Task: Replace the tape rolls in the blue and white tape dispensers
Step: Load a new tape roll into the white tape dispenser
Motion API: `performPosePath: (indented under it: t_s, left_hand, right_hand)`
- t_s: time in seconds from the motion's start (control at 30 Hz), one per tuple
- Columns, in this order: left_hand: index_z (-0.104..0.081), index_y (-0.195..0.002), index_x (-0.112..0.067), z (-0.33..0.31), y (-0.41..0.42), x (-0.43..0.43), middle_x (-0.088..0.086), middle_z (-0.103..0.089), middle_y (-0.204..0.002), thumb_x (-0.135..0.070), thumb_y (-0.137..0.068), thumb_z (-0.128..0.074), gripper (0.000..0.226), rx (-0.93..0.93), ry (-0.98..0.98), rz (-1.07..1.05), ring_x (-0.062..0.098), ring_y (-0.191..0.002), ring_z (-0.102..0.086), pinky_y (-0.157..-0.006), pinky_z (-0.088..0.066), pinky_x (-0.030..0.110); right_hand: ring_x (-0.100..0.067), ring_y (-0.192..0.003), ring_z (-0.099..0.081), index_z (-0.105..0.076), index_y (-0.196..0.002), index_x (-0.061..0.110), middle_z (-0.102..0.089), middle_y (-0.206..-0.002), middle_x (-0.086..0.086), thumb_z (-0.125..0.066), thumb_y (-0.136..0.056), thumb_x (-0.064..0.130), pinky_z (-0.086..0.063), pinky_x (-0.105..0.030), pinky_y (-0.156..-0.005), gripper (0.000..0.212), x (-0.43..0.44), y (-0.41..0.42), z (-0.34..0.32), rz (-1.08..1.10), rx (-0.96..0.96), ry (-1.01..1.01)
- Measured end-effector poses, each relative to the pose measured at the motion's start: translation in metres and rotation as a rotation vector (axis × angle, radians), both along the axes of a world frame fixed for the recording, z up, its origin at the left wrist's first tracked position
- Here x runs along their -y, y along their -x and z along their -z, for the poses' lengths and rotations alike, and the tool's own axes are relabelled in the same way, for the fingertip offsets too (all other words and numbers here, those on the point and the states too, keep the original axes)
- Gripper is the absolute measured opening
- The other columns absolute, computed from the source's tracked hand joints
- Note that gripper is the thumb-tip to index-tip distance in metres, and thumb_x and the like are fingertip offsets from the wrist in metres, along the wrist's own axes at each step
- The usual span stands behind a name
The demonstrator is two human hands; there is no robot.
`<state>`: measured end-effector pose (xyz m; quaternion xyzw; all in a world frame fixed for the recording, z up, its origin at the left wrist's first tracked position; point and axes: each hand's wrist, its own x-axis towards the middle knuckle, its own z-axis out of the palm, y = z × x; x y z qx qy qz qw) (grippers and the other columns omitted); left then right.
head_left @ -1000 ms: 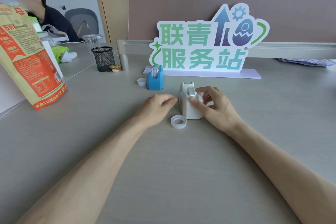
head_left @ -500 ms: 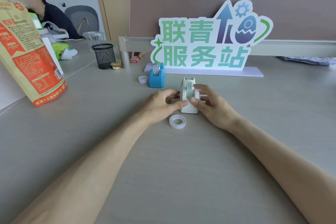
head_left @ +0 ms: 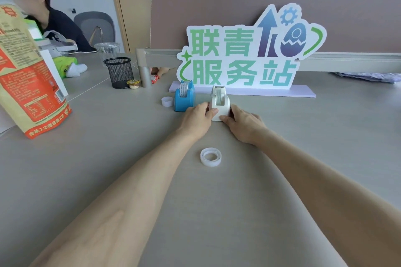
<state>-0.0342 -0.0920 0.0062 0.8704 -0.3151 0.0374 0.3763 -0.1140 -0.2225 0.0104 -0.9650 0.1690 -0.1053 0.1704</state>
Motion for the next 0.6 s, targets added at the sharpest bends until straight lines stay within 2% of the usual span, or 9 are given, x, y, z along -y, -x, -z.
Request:
performPosePath:
  t_s: [0.07,0.13,0.23,0.33,0.4,0.5,0.6]
  left_hand:
    - [-0.056,-0.097,-0.008,0.002,-0.007,0.006,0.016,-0.066,-0.099,-0.040,-0.098,-0.044,0.034,0.035,-0.040,-0.045,0.037,-0.096,-0.057,-0.072,-0.042,0.037]
    - [-0.056,-0.100,-0.008,0.002,-0.012,0.012,0.019,-0.065,-0.101,-0.042,-0.099,-0.041,0.036,0.063,-0.084,-0.093,0.039,-0.098,-0.057,-0.073,-0.041,0.039]
    - [-0.056,-0.106,-0.004,0.001,-0.016,0.018,0.023,-0.063,-0.106,-0.039,-0.101,-0.038,0.039,0.101,-0.140,-0.154,0.042,-0.101,-0.056,-0.075,-0.042,0.041]
    - [-0.056,-0.104,-0.003,0.000,-0.017,0.021,0.025,-0.063,-0.107,-0.038,-0.102,-0.036,0.040,0.121,-0.158,-0.186,0.044,-0.100,-0.057,-0.070,-0.039,0.039]
    - [-0.055,-0.103,-0.003,0.000,-0.015,0.020,0.024,-0.063,-0.107,-0.039,-0.102,-0.036,0.041,0.106,-0.165,-0.188,0.043,-0.101,-0.057,-0.069,-0.036,0.038]
    - [-0.050,-0.086,-0.009,-0.003,-0.010,0.014,0.021,-0.063,-0.101,-0.040,-0.100,-0.039,0.036,0.027,-0.128,-0.147,0.041,-0.099,-0.057,-0.068,-0.036,0.036]
    - [-0.055,-0.089,-0.008,-0.006,-0.003,0.001,0.013,-0.061,-0.092,-0.039,-0.100,-0.036,0.037,-0.072,-0.058,-0.127,0.036,-0.098,-0.058,-0.071,-0.040,0.035]
  right_hand:
    - [-0.029,-0.117,-0.054,-0.042,-0.099,0.018,-0.062,-0.116,-0.006,-0.036,-0.101,0.044,-0.028,-0.035,-0.089,0.027,0.005,-0.009,0.001,0.007,0.012,-0.013]
    - [-0.030,-0.111,-0.056,-0.047,-0.103,0.014,-0.062,-0.106,-0.005,-0.038,-0.100,0.041,-0.028,-0.034,-0.085,0.029,0.010,-0.015,0.003,0.011,0.045,-0.016]
    - [-0.031,-0.112,-0.056,-0.052,-0.116,0.015,-0.065,-0.114,-0.007,-0.041,-0.099,0.035,-0.028,-0.033,-0.084,0.028,0.012,-0.020,0.005,0.025,0.081,-0.016]
    - [-0.031,-0.113,-0.056,-0.053,-0.119,0.016,-0.065,-0.118,-0.005,-0.042,-0.099,0.033,-0.028,-0.033,-0.084,0.028,0.013,-0.020,0.007,0.031,0.088,-0.026]
    - [-0.032,-0.112,-0.056,-0.056,-0.115,0.014,-0.065,-0.116,-0.008,-0.043,-0.099,0.032,-0.032,-0.033,-0.084,0.027,0.012,-0.019,0.006,0.029,0.101,-0.046]
    - [-0.033,-0.111,-0.056,-0.062,-0.110,0.011,-0.064,-0.116,-0.013,-0.041,-0.100,0.032,-0.042,-0.037,-0.090,0.031,0.007,-0.013,0.004,0.008,0.124,-0.070]
    - [-0.037,-0.101,-0.058,-0.059,-0.087,0.007,-0.062,-0.104,-0.018,-0.038,-0.101,0.029,-0.046,-0.039,-0.087,0.034,0.004,0.000,0.007,-0.058,0.155,-0.032]
